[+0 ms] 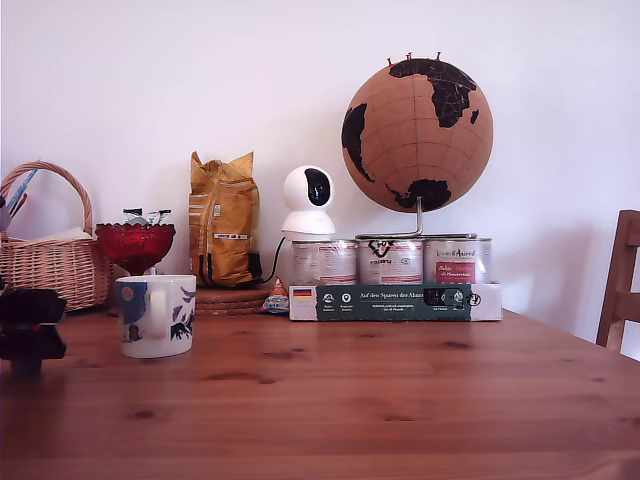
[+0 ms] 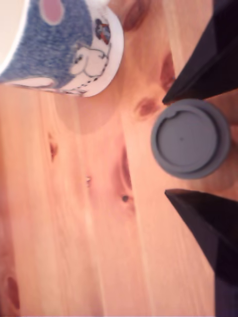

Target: Pick the grey coffee capsule and place it inside the blue coffee cup

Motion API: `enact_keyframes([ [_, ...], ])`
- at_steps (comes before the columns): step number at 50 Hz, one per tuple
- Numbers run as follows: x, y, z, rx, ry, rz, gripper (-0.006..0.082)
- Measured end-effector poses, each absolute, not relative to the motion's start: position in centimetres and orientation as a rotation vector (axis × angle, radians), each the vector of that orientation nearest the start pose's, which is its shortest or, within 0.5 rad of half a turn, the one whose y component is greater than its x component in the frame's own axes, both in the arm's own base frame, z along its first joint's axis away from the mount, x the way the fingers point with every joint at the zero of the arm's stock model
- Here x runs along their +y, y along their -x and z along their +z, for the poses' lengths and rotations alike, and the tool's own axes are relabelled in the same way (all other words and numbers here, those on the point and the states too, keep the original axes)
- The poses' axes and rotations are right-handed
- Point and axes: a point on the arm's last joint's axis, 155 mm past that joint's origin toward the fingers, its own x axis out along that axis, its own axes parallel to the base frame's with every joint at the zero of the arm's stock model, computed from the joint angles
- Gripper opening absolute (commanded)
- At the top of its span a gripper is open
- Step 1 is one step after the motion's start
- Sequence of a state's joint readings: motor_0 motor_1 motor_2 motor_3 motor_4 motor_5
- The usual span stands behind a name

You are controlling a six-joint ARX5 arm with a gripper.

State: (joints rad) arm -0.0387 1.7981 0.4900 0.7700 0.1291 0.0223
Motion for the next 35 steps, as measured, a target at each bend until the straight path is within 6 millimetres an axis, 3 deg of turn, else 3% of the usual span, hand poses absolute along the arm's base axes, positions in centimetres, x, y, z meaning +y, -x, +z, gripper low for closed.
enact_keyframes([
  [10,-4.0,-41.9,2.0,0.498,0.002,-0.171,0.0144],
  [22,-4.1,-43.1,5.9,0.373,0.047,-0.165,0.0144],
  [27,-4.5,-43.7,8.7,0.307,0.066,-0.181,0.0144],
  [35,-6.0,-45.6,16.2,0.138,0.116,-0.254,0.0144],
])
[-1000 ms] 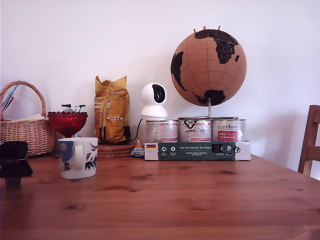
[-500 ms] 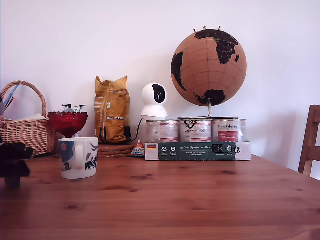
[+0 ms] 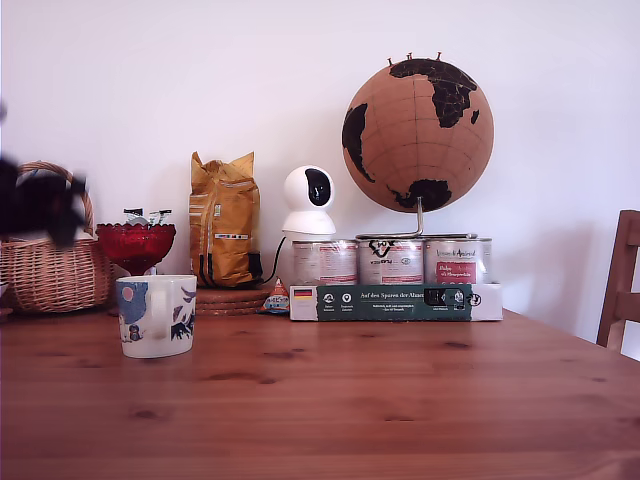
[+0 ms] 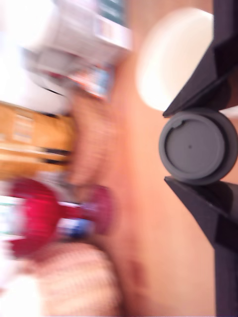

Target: Pick the grey coffee capsule and place it inside the blue coffee cup

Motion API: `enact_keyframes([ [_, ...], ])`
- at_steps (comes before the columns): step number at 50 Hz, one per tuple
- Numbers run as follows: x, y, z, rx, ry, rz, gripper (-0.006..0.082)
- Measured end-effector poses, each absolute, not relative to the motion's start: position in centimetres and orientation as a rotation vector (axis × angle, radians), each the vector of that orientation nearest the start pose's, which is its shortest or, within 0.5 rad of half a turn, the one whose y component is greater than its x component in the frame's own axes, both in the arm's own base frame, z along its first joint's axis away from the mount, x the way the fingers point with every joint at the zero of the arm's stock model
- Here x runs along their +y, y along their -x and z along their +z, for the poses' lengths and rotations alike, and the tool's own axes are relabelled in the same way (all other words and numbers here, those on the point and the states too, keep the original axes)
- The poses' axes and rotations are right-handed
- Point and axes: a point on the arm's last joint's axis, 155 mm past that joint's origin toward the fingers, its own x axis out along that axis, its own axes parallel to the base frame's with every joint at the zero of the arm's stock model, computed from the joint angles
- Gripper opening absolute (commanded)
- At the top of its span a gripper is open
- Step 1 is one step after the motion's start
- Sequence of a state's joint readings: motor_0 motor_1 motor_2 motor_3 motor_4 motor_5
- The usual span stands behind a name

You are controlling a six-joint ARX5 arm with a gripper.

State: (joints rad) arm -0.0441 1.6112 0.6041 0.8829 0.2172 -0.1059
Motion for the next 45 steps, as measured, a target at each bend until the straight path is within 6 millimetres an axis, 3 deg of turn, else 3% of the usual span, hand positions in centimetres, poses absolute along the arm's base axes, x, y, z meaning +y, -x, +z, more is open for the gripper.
enact_keyframes([
  [5,-7.7,-46.5,20.4,0.062,0.124,-0.317,0.0144],
  [10,-10.0,-47.1,21.2,0.099,0.125,-0.37,0.0144],
  [22,-14.0,-46.4,18.1,0.211,0.036,-0.459,0.0144],
  [39,-13.9,-47.7,12.7,0.362,0.002,-0.449,0.0157],
  [45,-13.6,-47.6,11.9,0.392,-0.015,-0.434,0.0318],
])
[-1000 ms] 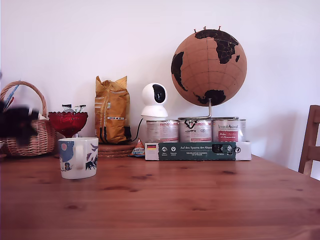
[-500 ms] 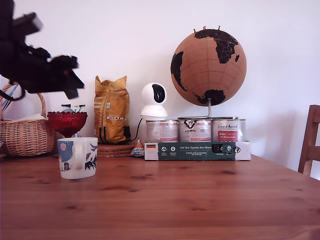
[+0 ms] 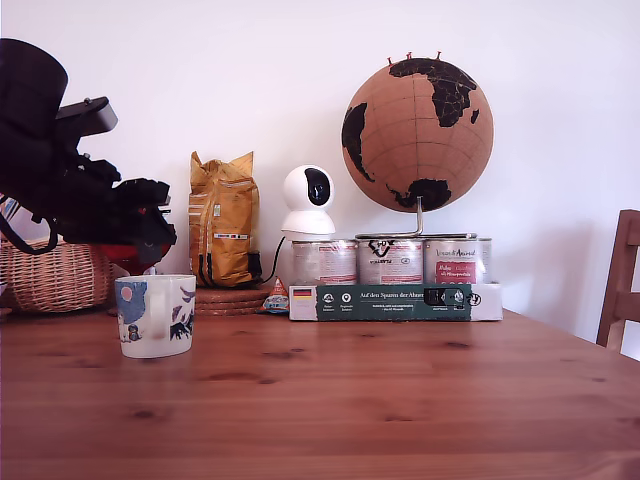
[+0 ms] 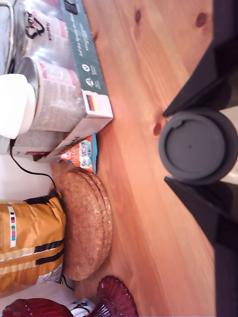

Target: Pick the grey coffee capsule and place it inside the blue coffee cup

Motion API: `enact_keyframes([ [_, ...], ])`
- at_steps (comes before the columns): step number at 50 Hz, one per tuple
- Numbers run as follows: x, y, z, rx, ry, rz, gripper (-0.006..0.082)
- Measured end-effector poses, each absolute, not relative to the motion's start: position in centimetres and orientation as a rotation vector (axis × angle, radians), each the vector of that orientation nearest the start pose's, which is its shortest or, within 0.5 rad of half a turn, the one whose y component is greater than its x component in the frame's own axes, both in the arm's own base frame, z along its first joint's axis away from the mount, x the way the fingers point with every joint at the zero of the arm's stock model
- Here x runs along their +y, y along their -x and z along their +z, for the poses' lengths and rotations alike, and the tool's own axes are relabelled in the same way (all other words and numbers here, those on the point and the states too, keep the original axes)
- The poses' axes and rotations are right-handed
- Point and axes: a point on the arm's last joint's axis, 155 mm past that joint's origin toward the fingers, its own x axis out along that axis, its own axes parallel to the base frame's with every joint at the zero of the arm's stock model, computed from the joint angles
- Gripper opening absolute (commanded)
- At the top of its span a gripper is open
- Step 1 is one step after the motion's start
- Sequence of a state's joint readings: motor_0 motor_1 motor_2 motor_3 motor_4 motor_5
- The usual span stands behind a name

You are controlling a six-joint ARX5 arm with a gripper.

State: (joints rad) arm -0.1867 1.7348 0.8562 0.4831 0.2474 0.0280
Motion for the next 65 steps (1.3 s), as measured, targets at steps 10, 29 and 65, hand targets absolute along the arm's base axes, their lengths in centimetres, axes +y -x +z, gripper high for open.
enact_keyframes([
  [10,-13.0,-47.3,10.8,0.438,-0.022,-0.405,0.0423],
  [29,-12.8,-46.4,10.1,0.5,0.0,-0.398,-0.0031],
  [65,-6.8,-38.1,26.5,0.305,-0.025,-0.196,-0.0019],
])
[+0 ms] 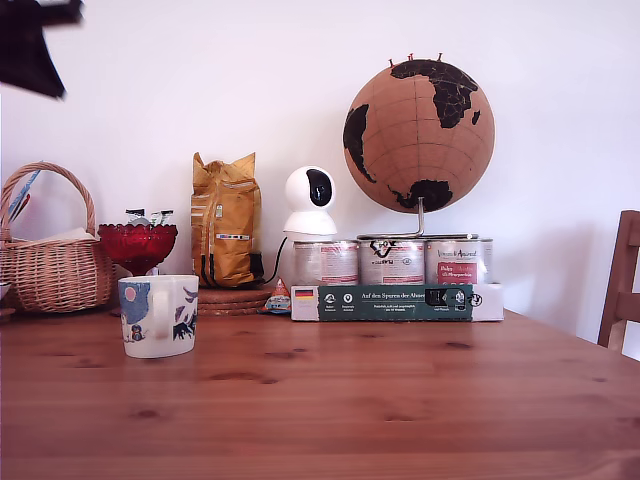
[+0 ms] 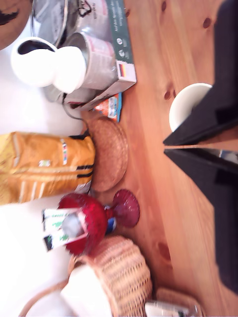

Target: Pick the grey coffee capsule and place it inside the blue coffee cup

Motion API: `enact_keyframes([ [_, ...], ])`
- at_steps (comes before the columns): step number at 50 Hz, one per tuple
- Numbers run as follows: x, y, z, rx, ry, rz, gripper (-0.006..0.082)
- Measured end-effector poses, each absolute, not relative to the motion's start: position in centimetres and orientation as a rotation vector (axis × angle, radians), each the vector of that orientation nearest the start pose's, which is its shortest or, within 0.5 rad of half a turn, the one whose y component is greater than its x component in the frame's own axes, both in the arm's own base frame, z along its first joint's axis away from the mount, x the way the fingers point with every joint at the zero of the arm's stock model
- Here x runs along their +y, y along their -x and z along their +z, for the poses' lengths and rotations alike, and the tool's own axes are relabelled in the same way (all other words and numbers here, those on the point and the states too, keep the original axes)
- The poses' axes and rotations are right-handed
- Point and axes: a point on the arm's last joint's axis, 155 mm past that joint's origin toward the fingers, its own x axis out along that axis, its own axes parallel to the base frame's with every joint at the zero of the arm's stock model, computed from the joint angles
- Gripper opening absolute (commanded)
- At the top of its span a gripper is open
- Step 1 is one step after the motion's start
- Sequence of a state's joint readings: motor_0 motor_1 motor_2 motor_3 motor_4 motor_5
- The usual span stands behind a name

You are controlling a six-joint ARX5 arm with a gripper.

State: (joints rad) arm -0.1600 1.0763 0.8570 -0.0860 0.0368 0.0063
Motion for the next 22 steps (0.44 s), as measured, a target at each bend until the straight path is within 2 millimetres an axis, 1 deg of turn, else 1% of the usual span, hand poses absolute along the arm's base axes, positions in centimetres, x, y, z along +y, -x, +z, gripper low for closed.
enact_keyframes([
  [8,-5.8,-35.4,30.4,0.208,-0.02,-0.173,-0.0019],
  [11,-5.5,-34.6,31.5,0.178,-0.018,-0.168,-0.0019],
  [16,-5.3,-33.2,32.7,0.147,-0.017,-0.165,-0.0019],
  [22,-4.7,-31.7,33.5,0.131,-0.017,-0.146,-0.0019],
])
